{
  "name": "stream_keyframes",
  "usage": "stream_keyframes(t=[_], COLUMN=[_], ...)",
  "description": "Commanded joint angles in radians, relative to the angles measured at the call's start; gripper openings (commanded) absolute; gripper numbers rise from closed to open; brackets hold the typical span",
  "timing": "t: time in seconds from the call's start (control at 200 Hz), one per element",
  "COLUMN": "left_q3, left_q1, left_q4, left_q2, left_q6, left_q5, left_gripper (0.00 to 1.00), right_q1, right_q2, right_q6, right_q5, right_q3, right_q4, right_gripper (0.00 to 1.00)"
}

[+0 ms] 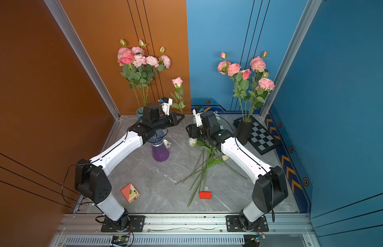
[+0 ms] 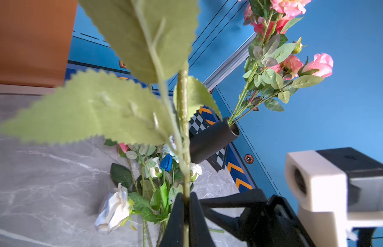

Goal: Place the pink flowers into the vase
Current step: Place the flower in the vase.

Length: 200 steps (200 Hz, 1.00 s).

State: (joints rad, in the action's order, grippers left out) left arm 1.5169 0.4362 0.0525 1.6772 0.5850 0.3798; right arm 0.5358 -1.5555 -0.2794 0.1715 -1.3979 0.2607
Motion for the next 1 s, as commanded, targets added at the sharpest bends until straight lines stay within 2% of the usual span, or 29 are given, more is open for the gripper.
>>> stream_keyframes(t=[0.0,0.13,0.471,0.696,0.996], left_q3=[0.053,0.086,0.103,0.059,-0.037], left_q1=[-0.023,-0.036,-0.076,-0.092,-0.137], left_q4=[0.09,0.162,0.145,-0.003,-0.138], left_q2=[-0.057,-0.097,-0.278,-0.388,-0.43], left_q6=[-0.135,-0.228,-0.435,-0.546,-0.525], left_q5=[-0.08,-0.151,-0.346,-0.451,-0.47], left_gripper=[0.0,0.0,0.0,0.0,0.0], right_q1=[-0.022,-0.036,-0.042,-0.031,-0.021], right_q2=[0.053,0.073,0.059,0.048,0.051], right_q6=[0.016,0.016,0.001,-0.011,-0.015], right_q5=[0.003,0.009,0.014,0.019,0.035], right_q3=[0.028,0.044,0.046,0.039,0.037], right_q4=[0.018,0.018,0.017,0.012,0.008], right_gripper=[0.78,1.0,1.0,1.0,1.0])
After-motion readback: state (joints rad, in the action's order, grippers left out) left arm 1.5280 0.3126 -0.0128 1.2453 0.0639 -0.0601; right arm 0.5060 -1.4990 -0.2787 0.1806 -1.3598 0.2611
